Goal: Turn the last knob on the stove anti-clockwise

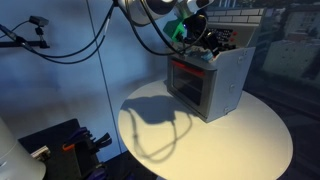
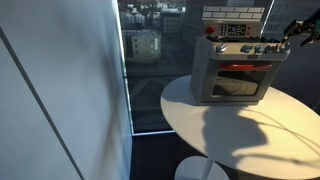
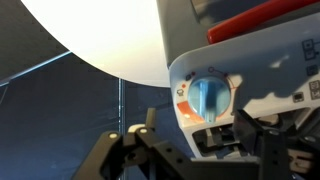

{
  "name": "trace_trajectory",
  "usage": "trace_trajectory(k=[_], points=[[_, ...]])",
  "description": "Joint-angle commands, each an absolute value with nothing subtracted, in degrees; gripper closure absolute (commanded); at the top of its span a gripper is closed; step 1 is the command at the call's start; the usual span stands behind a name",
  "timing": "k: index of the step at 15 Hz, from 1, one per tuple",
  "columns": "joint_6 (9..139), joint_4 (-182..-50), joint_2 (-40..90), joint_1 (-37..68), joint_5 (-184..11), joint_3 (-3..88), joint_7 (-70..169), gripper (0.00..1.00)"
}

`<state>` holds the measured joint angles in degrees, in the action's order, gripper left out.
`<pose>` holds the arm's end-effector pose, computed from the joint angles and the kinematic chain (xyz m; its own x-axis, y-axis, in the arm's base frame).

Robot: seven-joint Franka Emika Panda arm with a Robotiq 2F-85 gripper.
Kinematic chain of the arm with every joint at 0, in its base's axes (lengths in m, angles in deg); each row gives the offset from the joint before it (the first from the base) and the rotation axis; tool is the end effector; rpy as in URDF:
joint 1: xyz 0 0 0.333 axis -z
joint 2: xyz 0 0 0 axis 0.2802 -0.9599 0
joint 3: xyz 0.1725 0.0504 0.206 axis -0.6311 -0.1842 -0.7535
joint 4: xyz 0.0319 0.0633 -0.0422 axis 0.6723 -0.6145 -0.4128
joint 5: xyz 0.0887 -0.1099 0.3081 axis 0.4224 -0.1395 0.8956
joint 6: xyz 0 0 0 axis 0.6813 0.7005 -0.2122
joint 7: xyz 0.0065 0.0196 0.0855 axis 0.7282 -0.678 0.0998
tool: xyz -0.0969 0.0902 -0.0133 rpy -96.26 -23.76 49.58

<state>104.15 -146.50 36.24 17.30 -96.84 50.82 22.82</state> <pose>0.5539 -0.1136 0.4092 0.6575 -0.4561 0.5998 -0.4859 -0.8650 -0.1252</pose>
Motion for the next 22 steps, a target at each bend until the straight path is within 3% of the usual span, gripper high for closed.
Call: trace_trajectory(k=[1,17,22], points=[[99.4,-148.9,40.7,17.3,-96.6,50.7,24.4,0.00],[64.3,-150.8,54.5,21.9,-88.0,46.1,38.7,0.00],[59.1,-150.3,55.9,22.6,-88.5,45.9,39.4,0.00]])
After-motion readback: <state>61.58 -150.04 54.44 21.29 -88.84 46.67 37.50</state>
